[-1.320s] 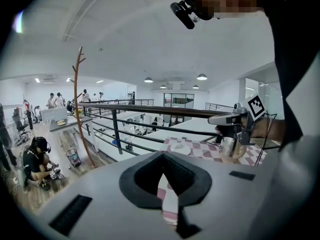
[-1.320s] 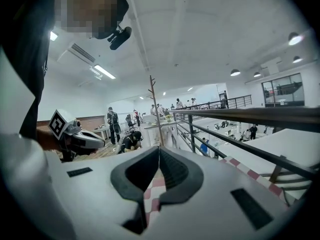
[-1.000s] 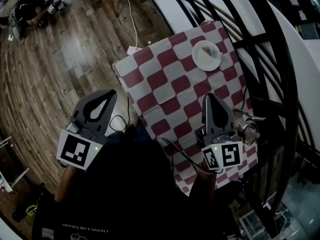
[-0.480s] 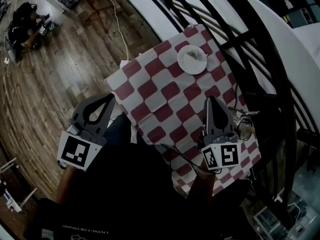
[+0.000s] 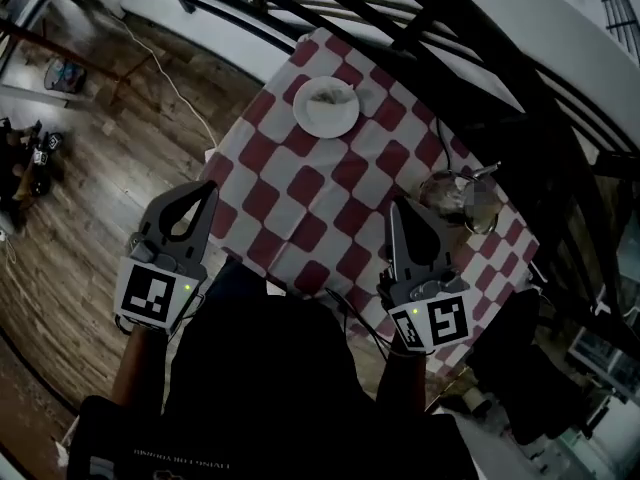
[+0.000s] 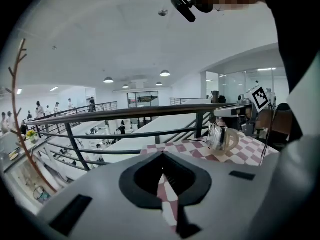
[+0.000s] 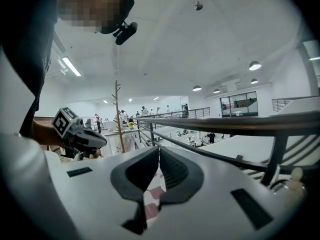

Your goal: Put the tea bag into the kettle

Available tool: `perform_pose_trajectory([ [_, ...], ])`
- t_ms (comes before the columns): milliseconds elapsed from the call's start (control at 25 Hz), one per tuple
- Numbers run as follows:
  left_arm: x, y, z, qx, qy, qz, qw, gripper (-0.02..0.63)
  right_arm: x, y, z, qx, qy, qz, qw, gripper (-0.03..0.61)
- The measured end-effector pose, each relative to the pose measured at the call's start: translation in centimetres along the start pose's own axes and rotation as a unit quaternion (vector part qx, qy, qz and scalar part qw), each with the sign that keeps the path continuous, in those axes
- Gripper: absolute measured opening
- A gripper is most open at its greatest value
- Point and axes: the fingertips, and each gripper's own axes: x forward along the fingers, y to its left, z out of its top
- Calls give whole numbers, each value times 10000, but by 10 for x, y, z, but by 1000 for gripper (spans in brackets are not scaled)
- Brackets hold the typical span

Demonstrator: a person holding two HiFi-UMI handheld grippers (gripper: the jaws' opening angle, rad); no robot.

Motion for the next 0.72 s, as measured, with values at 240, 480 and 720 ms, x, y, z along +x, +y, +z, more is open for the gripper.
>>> perform_pose_trajectory([
  [240, 65, 18, 4, 414, -153, -627, 9971, -6, -7, -10, -16, 182, 287, -663, 9972, 17],
  [480, 123, 31, -4, 668, -57, -1289, 9894, -6, 3, -14, -12, 245, 472, -1218, 9911, 17],
  [720, 210, 28, -47, 1134, 530, -1935, 9731, 6, 2, -15, -21, 253, 768, -1733, 9815, 18],
])
